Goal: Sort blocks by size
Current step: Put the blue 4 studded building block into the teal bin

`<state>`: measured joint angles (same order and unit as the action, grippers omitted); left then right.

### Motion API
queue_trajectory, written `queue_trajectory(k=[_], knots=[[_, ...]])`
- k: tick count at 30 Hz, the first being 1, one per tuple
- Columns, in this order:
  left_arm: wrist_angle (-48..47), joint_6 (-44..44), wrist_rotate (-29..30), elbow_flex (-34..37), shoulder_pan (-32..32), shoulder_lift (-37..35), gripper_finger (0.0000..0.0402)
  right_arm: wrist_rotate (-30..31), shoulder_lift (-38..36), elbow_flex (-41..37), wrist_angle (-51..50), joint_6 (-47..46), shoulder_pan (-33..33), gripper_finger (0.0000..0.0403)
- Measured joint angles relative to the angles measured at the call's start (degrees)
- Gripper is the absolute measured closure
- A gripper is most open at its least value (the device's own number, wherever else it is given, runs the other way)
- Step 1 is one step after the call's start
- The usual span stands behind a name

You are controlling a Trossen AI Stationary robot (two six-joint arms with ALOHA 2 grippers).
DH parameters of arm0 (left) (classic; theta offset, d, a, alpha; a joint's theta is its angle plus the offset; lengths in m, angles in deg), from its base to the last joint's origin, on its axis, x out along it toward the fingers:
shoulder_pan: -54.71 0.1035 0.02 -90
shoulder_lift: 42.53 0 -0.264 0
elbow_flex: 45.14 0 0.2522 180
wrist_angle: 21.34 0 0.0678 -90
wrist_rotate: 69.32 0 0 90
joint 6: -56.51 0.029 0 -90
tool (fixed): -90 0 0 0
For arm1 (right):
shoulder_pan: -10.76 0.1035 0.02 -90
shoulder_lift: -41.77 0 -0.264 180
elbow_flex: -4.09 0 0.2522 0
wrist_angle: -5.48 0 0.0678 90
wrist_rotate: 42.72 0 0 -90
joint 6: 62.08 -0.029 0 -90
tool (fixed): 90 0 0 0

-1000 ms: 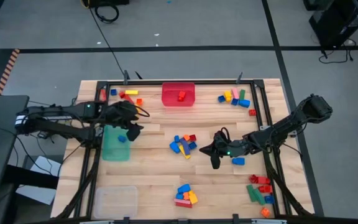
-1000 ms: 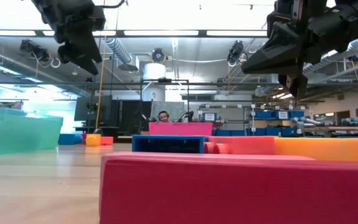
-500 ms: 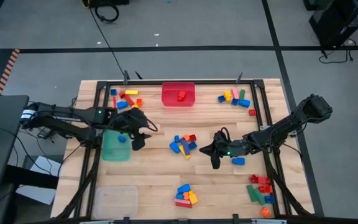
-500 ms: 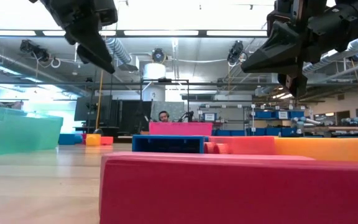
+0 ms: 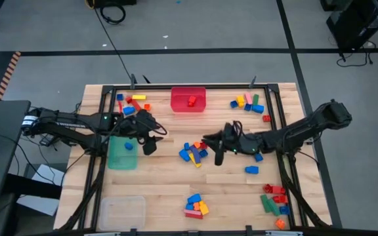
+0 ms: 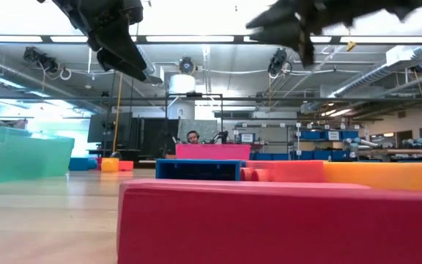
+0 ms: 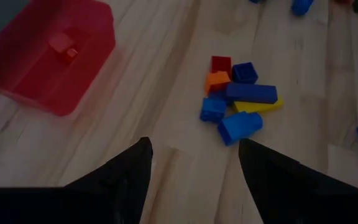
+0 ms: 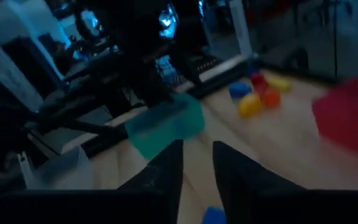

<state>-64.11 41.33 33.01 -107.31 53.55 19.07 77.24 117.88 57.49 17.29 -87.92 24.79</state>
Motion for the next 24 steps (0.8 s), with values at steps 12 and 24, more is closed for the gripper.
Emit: queue_trajectory(k=[12, 24], knots=[[0.0, -0.4, -0.2, 0.0, 0.0, 0.0, 0.0154, -7.9, -0.2, 34.1, -74.7, -2.7, -9.9, 0.0196], [0.0, -0.5, -0.3, 0.0, 0.0, 0.0, 0.0154, -16.4, -0.2, 27.5, -99.3, -10.5, -10.9, 0.0158]])
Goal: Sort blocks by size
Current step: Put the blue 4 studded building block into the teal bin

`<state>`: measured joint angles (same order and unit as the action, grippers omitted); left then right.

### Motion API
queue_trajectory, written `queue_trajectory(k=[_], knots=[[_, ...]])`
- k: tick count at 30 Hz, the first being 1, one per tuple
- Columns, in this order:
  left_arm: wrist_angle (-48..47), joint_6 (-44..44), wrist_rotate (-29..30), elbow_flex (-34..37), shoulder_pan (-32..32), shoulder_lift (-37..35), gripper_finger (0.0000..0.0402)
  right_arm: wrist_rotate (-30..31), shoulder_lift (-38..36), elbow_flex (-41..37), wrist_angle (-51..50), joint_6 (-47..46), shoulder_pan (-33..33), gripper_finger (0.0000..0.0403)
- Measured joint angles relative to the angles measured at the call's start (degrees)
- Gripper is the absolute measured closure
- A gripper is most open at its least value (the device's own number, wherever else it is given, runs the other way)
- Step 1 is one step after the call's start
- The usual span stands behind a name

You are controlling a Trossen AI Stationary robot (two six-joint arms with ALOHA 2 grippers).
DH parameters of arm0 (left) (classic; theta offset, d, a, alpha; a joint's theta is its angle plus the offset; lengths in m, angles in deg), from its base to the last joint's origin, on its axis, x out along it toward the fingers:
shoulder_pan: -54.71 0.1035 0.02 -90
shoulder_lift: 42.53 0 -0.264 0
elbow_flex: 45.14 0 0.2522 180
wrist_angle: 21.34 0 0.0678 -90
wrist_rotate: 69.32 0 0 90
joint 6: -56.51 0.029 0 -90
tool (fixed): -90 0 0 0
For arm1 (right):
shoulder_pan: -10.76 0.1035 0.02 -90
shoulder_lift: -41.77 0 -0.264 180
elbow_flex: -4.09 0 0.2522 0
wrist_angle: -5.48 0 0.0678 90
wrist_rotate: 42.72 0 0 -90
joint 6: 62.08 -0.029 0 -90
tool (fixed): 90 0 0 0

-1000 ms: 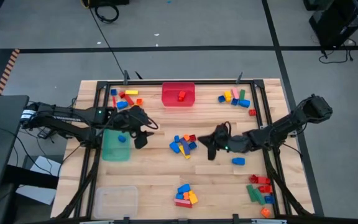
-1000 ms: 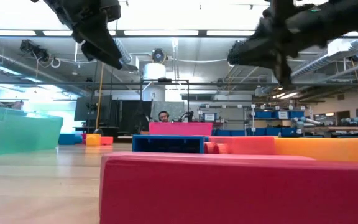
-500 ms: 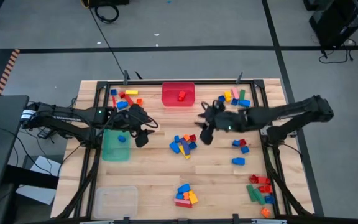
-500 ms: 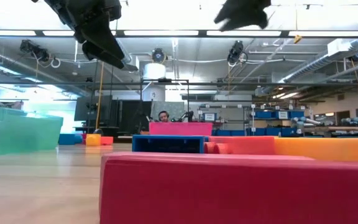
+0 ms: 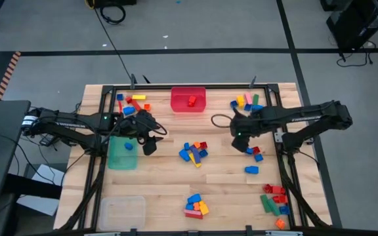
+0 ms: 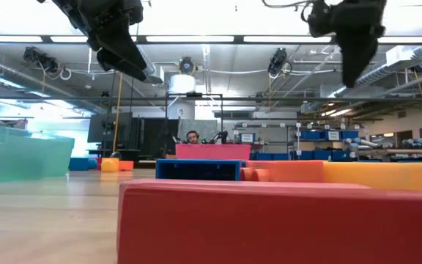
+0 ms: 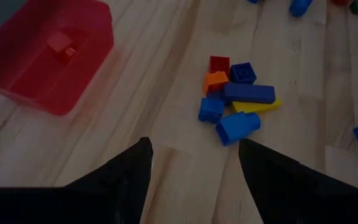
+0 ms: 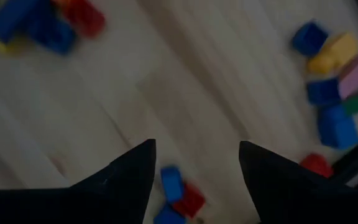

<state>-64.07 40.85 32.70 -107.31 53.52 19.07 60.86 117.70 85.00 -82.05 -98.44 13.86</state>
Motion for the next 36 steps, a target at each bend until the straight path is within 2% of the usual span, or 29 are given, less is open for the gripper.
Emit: queue_trajectory(k=[9, 14, 21, 36], knots=[[1.3, 0.0, -0.1, 0.0, 0.0, 0.0, 0.0154, -9.8, 0.0, -12.9, 3.2, -0.7, 0.5, 0.0172], [2.7, 0.0, -0.1, 0.0, 0.0, 0.0, 0.0154, -13.7, 0.1, -18.6, 9.1, -1.0, 0.5, 0.0171], [2.6, 0.4, -0.1, 0.0, 0.0, 0.0, 0.0154, -14.9, 0.1, -23.7, 16.5, 2.2, 0.6, 0.0182], [2.6, 0.5, -0.1, 0.0, 0.0, 0.0, 0.0154, -16.3, 0.1, -30.4, 23.7, 9.2, 0.9, 0.0201]])
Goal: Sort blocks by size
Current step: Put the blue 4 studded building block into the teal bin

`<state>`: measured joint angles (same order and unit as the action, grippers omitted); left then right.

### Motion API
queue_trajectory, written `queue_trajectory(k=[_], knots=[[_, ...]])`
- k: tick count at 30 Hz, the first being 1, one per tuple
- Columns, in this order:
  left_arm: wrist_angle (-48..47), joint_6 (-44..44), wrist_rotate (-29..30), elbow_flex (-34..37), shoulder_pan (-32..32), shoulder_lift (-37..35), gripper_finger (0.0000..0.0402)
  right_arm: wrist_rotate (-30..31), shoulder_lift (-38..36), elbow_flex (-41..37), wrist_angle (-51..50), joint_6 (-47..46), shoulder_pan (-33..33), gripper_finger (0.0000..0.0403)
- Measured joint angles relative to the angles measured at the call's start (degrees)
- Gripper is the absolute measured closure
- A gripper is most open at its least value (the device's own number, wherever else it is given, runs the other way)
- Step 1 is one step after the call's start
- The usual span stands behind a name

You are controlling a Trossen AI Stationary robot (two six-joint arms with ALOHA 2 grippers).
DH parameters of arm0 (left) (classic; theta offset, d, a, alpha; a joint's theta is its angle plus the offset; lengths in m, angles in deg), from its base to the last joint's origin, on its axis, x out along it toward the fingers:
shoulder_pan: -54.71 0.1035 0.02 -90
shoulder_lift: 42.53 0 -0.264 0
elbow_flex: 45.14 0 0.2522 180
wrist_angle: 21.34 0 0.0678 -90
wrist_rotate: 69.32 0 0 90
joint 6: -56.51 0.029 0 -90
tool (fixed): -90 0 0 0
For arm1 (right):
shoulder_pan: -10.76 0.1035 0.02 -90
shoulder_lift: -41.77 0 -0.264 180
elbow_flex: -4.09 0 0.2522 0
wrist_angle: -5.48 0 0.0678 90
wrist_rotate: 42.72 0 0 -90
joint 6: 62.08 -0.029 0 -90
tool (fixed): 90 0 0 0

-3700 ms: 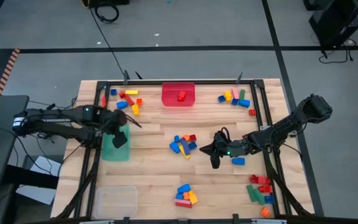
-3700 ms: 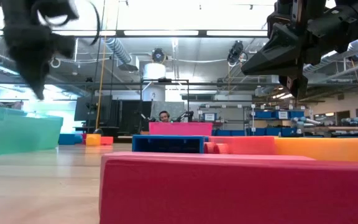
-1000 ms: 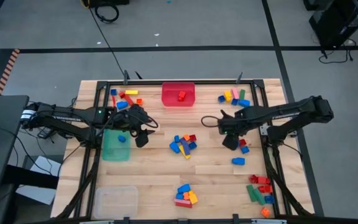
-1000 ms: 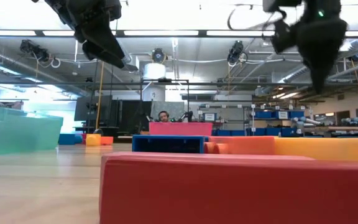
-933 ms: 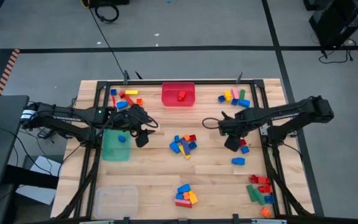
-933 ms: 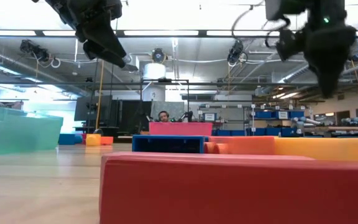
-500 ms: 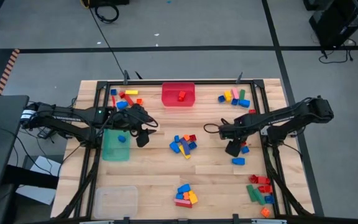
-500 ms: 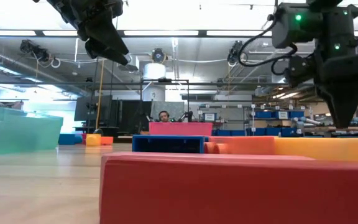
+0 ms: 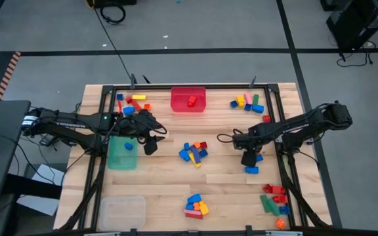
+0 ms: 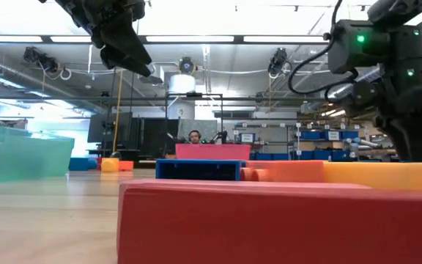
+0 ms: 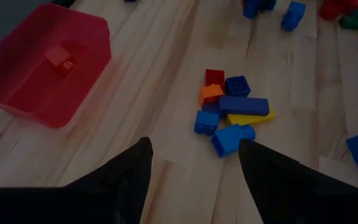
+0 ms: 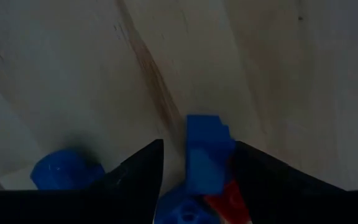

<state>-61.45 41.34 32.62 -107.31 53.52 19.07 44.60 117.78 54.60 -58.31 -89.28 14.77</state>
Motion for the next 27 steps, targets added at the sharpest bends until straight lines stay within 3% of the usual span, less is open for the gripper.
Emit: queue_trajectory(k=[6, 13, 22, 27], knots=[[0.0, 0.0, 0.0, 0.0, 0.0, 0.0, 0.0154, 1.6, 0.0, -2.9, 1.5, 0.4, 0.2, 0.0224], [0.0, 0.0, 0.0, 0.0, 0.0, 0.0, 0.0154, 1.4, -0.2, -5.2, 6.1, -3.7, 0.2, 0.0289], [2.9, -0.1, 0.1, 0.0, 0.0, 0.0, 0.0154, 4.2, -1.1, 2.5, 5.8, -10.3, 0.5, 0.0298], [4.0, -0.1, 0.1, 0.0, 0.0, 0.0, 0.0154, 12.6, -4.2, 8.2, 13.0, -12.3, 1.7, 0.0298]])
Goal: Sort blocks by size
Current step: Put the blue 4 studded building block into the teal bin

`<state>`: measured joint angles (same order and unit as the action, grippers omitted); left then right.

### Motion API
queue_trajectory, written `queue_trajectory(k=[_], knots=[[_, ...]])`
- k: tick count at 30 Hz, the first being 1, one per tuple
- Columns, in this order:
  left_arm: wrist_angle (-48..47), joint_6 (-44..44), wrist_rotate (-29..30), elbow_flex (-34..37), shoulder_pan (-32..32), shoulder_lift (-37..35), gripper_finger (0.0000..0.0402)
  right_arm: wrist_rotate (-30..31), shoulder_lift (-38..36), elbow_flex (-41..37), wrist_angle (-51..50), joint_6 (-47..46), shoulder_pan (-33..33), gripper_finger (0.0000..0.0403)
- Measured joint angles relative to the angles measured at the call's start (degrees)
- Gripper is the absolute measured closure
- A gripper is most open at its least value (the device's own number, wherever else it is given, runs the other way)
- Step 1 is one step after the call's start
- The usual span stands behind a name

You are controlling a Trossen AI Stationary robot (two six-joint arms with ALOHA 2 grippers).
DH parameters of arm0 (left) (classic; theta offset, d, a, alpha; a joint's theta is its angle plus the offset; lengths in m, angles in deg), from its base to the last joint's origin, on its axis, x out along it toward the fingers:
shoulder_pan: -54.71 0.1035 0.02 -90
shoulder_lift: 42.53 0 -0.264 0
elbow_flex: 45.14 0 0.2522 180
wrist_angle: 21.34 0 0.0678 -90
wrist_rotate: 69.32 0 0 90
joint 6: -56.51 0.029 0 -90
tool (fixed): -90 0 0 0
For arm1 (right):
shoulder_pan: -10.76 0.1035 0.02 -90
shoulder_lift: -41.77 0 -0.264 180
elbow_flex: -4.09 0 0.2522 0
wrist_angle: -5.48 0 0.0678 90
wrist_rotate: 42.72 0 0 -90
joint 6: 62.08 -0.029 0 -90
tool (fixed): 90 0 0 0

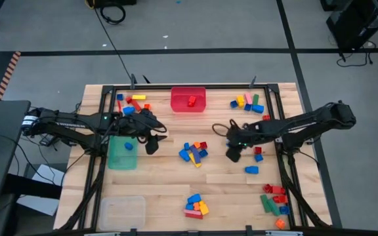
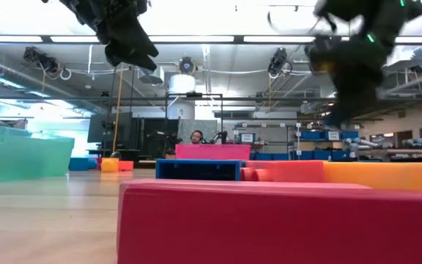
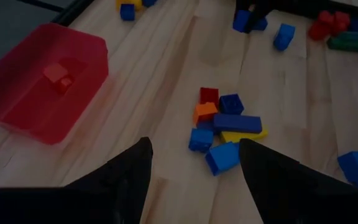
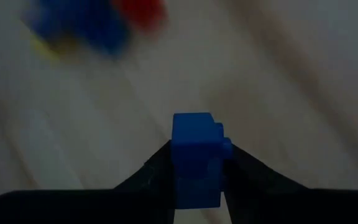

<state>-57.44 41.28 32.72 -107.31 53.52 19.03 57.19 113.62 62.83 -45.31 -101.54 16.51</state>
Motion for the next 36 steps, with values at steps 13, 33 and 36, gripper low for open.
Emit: queue_trajectory(k=[13, 33, 36], knots=[[3.8, 1.6, 0.2, 0.0, 0.0, 0.0, 0.0154, 5.4, -2.6, 2.5, 37.5, 6.5, -1.3, 0.0298], [39.6, 44.2, -0.8, 0.0, -0.7, 9.1, 0.0154, -2.0, -2.6, 2.5, 54.8, 3.0, -3.0, 0.0293], [45.9, 47.9, -0.9, 0.0, -1.2, 11.6, 0.0154, -2.6, -2.6, 2.5, 55.4, 3.0, -3.0, 0.0293]])
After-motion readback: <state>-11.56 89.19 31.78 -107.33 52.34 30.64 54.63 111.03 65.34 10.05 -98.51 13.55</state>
